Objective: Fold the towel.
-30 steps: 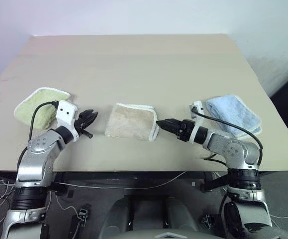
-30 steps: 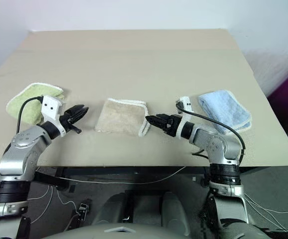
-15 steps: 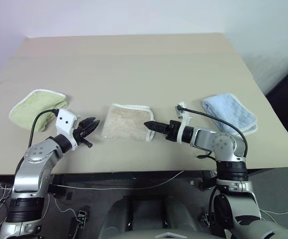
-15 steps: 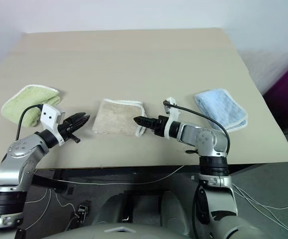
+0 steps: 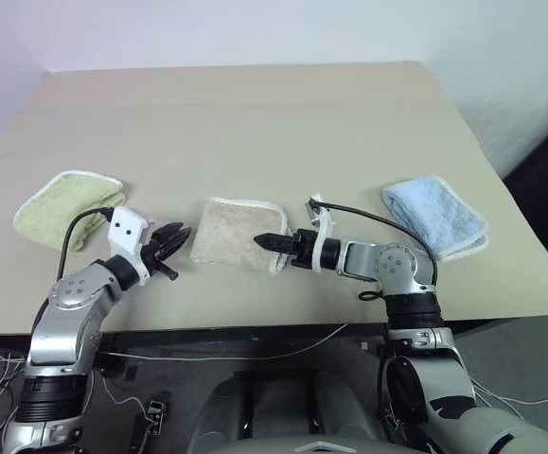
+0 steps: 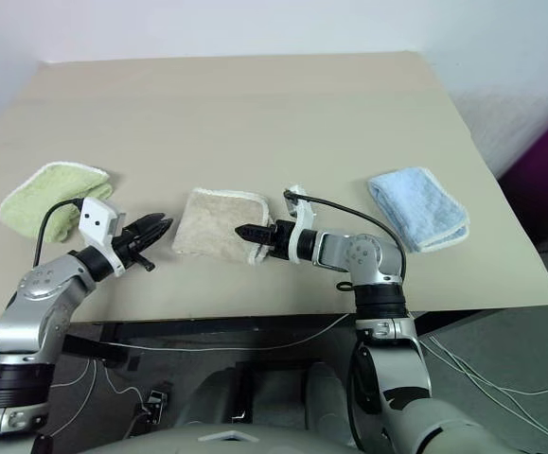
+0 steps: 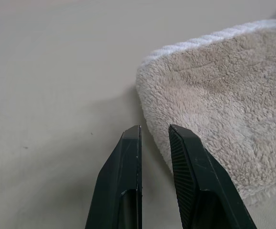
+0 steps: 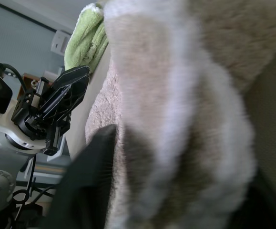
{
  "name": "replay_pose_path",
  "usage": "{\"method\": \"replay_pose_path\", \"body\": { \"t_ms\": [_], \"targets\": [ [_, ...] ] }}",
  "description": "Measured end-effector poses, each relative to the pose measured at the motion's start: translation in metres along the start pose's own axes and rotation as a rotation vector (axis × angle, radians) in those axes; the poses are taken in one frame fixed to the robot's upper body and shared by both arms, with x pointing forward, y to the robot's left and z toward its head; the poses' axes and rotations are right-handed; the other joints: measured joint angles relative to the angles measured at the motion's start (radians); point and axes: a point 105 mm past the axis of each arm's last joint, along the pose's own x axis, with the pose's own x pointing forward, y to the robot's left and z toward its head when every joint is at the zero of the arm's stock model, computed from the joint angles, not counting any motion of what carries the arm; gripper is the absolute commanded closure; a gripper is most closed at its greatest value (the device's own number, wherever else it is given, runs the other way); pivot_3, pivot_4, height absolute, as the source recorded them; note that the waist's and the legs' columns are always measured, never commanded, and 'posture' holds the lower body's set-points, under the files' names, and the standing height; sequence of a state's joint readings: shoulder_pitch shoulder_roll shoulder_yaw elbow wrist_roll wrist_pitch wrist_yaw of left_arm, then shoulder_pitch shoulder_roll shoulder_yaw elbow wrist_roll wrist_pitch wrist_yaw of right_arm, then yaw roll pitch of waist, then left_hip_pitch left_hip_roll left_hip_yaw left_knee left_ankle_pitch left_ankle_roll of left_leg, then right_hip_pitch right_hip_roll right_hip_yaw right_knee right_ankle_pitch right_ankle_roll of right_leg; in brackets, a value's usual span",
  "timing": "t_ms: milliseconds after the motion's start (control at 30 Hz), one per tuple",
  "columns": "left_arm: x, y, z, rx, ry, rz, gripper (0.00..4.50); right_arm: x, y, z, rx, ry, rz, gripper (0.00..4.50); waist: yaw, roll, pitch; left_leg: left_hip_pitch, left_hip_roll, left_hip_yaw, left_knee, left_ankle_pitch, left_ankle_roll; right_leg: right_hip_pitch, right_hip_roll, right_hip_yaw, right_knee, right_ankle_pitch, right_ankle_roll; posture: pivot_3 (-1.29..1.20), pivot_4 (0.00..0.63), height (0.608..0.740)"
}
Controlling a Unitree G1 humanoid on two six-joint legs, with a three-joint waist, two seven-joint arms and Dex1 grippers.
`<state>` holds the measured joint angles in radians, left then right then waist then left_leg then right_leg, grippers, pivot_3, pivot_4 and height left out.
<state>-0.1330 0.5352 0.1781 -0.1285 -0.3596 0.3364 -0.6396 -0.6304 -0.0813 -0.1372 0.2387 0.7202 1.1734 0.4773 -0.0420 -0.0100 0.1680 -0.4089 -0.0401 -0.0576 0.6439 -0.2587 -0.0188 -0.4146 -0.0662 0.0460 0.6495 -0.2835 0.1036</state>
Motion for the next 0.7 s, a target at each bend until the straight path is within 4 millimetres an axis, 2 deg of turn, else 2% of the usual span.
{"method": "replay_pose_path", "body": {
  "t_ms": [133, 167, 367, 433, 500, 567, 700],
  "targets": [
    [0.002, -0.003, -0.001, -0.009, -0.003, -0.006, 3.58, -0.003, 0.005, 0.004, 0.023, -0.023, 0.033, 4.32, 0.0, 0.0, 0.0, 0.0, 0.0, 0.0, 0.0, 0.0, 0.0, 0.0, 0.0, 0.0, 0.0, 0.0, 0.0, 0.0, 0.15, 0.74],
    [0.002, -0.003, -0.001, -0.01, -0.004, -0.007, 3.58, -0.003, 0.006, 0.005, 0.026, -0.03, 0.04, 4.48, 0.0, 0.0, 0.0, 0.0, 0.0, 0.0, 0.0, 0.0, 0.0, 0.0, 0.0, 0.0, 0.0, 0.0, 0.0, 0.0, 0.15, 0.74],
    [0.005, -0.005, 0.002, -0.003, -0.012, -0.024, 3.58, -0.011, 0.004, 0.008, 0.054, -0.09, 0.033, 4.48, 0.003, 0.0, 0.0, 0.0, 0.0, 0.0, 0.0, 0.0, 0.0, 0.0, 0.0, 0.0, 0.0, 0.0, 0.0, 0.0, 0.15, 0.74],
    [0.007, -0.007, 0.004, -0.001, -0.016, -0.035, 3.58, -0.018, 0.005, 0.018, 0.049, -0.144, 0.032, 4.48, 0.004, 0.0, 0.0, -0.001, -0.001, 0.0, 0.0, 0.0, 0.0, 0.0, 0.0, 0.0, 0.0, 0.0, 0.0, 0.0, 0.15, 0.74],
    [0.008, -0.009, 0.003, -0.002, -0.016, -0.043, 3.58, -0.033, 0.005, 0.035, 0.037, -0.238, 0.019, 4.48, 0.006, 0.0, 0.0, -0.001, -0.001, 0.0, 0.0, 0.0, 0.0, 0.0, -0.001, 0.0, 0.0, 0.0, 0.0, 0.0, 0.15, 0.74],
    [0.009, -0.01, 0.003, -0.003, -0.014, -0.046, 3.58, -0.059, 0.002, 0.059, 0.017, -0.351, -0.027, 4.48, 0.009, 0.0, 0.0, -0.001, -0.001, 0.0, 0.001, 0.0, 0.0, 0.0, -0.001, 0.0, 0.0, 0.0, 0.0, 0.0, 0.15, 0.74],
    [0.013, -0.015, 0.001, -0.01, -0.012, -0.071, 3.58, -0.135, -0.003, 0.107, -0.045, -0.596, -0.164, 4.48, 0.025, 0.001, 0.001, -0.001, -0.001, 0.0, 0.001, 0.0, 0.0, 0.0, -0.001, 0.0, -0.001, 0.0, 0.0, 0.0, 0.15, 0.74]
  ]
}}
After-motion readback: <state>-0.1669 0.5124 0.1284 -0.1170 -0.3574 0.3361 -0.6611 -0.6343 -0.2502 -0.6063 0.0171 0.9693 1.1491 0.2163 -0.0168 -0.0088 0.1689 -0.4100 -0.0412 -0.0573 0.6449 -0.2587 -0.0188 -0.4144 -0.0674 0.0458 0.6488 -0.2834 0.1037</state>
